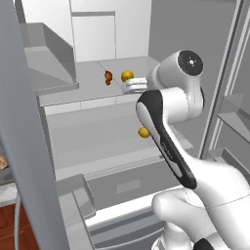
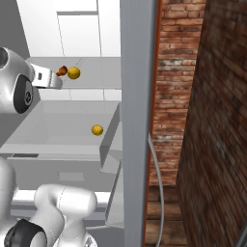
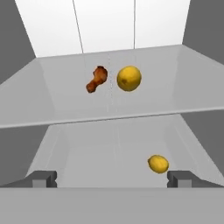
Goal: Place one lemon and one chicken drumstick in each tupperware on the nearby counter, to pack two identical lunches.
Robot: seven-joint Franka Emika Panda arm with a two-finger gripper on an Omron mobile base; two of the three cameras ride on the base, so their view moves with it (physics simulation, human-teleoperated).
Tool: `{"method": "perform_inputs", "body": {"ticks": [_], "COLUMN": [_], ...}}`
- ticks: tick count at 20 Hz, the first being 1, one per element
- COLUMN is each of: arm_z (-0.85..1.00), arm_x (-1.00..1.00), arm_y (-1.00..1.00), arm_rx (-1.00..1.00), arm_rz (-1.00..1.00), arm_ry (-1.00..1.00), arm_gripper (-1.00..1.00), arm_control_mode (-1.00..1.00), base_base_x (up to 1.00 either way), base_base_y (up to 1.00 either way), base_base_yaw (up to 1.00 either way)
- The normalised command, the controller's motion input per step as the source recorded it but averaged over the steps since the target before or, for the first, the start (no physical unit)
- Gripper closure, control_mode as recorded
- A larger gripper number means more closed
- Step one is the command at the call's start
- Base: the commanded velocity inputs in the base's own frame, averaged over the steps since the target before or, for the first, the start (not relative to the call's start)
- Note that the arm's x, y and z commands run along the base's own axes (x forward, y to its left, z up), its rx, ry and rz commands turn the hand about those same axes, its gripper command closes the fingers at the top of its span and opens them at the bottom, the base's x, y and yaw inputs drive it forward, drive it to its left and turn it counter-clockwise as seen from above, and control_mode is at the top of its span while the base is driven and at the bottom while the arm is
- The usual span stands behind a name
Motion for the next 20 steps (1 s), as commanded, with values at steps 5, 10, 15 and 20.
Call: {"method": "perform_inputs", "body": {"ticks": [5, 10, 15, 20], "arm_z": [0.0, 0.0, -0.05, -0.17], "arm_x": [0.13, 0.41, 0.47, 0.58], "arm_y": [0.32, 0.0, 0.07, 0.32], "arm_rx": [0.04, 0.07, 0.01, -0.01], "arm_rz": [0.0, 0.0, 0.0, -0.02], "arm_ry": [-0.01, 0.0, 0.0, 0.0], "arm_gripper": [-1.0, -1.0, -1.0, -1.0], "arm_control_mode": [-1.0, -1.0, -1.0, -1.0], "base_base_x": [0.0, 0.0, 0.0, 0.0], "base_base_y": [0.0, 0.0, 0.0, 0.0], "base_base_yaw": [0.0, 0.0, 0.0, 0.0]}}
